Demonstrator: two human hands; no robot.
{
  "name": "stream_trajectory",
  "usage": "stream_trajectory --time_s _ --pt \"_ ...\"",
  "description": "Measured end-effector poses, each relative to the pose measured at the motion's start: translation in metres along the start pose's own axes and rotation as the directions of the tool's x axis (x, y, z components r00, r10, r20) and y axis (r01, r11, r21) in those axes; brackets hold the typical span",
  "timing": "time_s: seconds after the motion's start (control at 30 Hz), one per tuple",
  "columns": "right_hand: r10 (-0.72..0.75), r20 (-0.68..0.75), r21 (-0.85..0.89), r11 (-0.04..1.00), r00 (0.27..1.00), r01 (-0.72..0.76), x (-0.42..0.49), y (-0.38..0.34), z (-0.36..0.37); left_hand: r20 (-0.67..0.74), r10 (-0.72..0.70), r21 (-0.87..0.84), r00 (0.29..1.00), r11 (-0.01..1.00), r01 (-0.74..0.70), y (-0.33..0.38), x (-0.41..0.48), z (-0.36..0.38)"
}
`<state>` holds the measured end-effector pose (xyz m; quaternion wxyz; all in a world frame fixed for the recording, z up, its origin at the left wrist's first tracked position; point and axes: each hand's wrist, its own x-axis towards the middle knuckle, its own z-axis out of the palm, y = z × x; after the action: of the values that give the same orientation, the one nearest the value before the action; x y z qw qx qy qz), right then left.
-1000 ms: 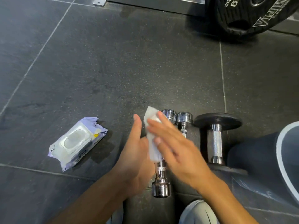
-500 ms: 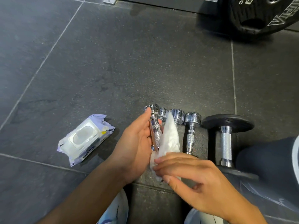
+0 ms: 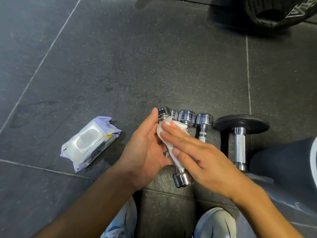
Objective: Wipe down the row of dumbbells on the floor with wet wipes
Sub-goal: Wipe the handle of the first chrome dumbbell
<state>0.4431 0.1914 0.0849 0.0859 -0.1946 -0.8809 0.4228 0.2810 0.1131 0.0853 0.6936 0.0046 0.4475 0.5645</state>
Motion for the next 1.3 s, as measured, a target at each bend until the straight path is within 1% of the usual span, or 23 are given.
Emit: stream_trajectory --time_s 0.13,0.27,0.33,0.4,0.47,0.6,0.67,0.73,0.8,0.83,0.87,0.9,0.93,0.97,1.0,1.07,1.1,1.13,1.17,1.2,1.23,1.27,1.3 --pt "-0.047 0.047 0.109 0.993 0.998 0.041 -0.026 -0.003 -0.002 -0.083 0.011 -0.039 0.996 0.999 -0.014 0.004 0.001 -0.002" --pt "-0.085 -0.056 0.088 0.992 0.995 0.090 -0.044 0.003 0.002 -0.126 0.120 -0.087 0.985 0.988 -0.131 0.012 0.007 -0.006" --pt "-0.014 -0.193 0.120 0.992 0.981 0.038 -0.046 0.004 0.012 -0.135 0.167 -0.110 0.977 0.977 -0.183 0.013 0.010 -0.005" --pt "0.185 -0.340 0.285 0.955 0.922 -0.087 -0.043 -0.001 0.025 -0.125 0.195 -0.162 0.973 0.963 -0.214 0.012 0.012 0.000" --pt "0.420 -0.373 0.541 0.823 0.827 -0.173 -0.034 -0.011 0.035 -0.129 0.206 -0.249 0.970 0.940 -0.233 0.010 0.012 0.004" --pt "0.678 -0.274 0.758 0.589 0.682 -0.280 -0.006 -0.031 0.044 -0.150 0.210 -0.349 0.966 0.903 -0.251 0.006 0.004 0.016" --pt "0.823 -0.057 0.945 0.228 0.566 -0.236 0.008 -0.041 0.042 -0.172 0.237 -0.355 0.956 0.890 -0.285 0.003 0.001 0.020" --pt "0.832 0.208 0.973 -0.123 0.514 -0.195 0.020 -0.044 0.030 -0.184 0.291 -0.343 0.939 0.876 -0.339 0.001 0.000 0.021" --pt "0.789 0.343 0.939 -0.306 0.509 -0.158 0.028 -0.042 0.019 -0.167 0.329 -0.351 0.929 0.861 -0.368 -0.001 0.000 0.022" --pt "0.804 0.325 0.946 -0.273 0.499 -0.176 0.032 -0.039 0.018 -0.167 0.330 -0.365 0.929 0.855 -0.369 -0.002 0.000 0.022" --pt "0.842 0.207 0.964 -0.087 0.498 -0.253 0.032 -0.035 0.021 -0.164 0.316 -0.387 0.934 0.851 -0.356 -0.002 0.001 0.023" --pt "0.857 -0.023 0.911 0.230 0.515 -0.342 0.030 -0.031 0.027 -0.158 0.281 -0.422 0.947 0.848 -0.322 -0.001 0.001 0.024" --pt "0.769 -0.319 0.728 0.573 0.554 -0.377 0.027 -0.026 0.034 -0.148 0.237 -0.461 0.960 0.842 -0.279 0.001 0.001 0.025" --pt "0.571 -0.544 0.478 0.813 0.615 -0.331 0.022 -0.020 0.041 -0.145 0.215 -0.483 0.966 0.837 -0.259 0.003 0.000 0.025" --pt "0.356 -0.646 0.280 0.933 0.675 -0.225 0.017 -0.014 0.046 -0.155 0.223 -0.486 0.962 0.831 -0.271 0.005 0.001 0.024" --pt "0.033 -0.679 0.037 0.999 0.734 -0.011 0.010 0.003 0.049 -0.159 0.248 -0.488 0.956 0.822 -0.294 0.008 0.001 0.023" --pt "-0.006 -0.674 0.005 1.000 0.738 0.013 0.010 0.005 0.047 -0.154 0.248 -0.493 0.956 0.820 -0.292 0.009 0.002 0.023" --pt "0.064 -0.683 0.052 0.998 0.728 -0.039 0.013 0.002 0.043 -0.151 0.254 -0.488 0.955 0.821 -0.295 0.009 0.002 0.023" --pt "0.240 -0.669 0.201 0.970 0.703 -0.139 0.017 -0.005 0.040 -0.152 0.269 -0.470 0.951 0.827 -0.309 0.009 0.004 0.021" --pt "0.492 -0.570 0.430 0.861 0.658 -0.272 0.023 -0.014 0.037 -0.152 0.286 -0.441 0.946 0.837 -0.324 0.009 0.005 0.021" --pt "0.731 -0.330 0.672 0.626 0.597 -0.396 0.027 -0.020 0.034 -0.147 0.306 -0.409 0.941 0.847 -0.339 0.010 0.006 0.019" --pt "0.841 0.000 0.829 0.303 0.542 -0.470 0.030 -0.023 0.030 -0.137 0.328 -0.377 0.935 0.855 -0.355 0.010 0.006 0.018" --pt "0.817 0.280 0.882 -0.011 0.505 -0.471 0.031 -0.022 0.026 -0.128 0.348 -0.347 0.929 0.861 -0.371 0.008 0.005 0.016"
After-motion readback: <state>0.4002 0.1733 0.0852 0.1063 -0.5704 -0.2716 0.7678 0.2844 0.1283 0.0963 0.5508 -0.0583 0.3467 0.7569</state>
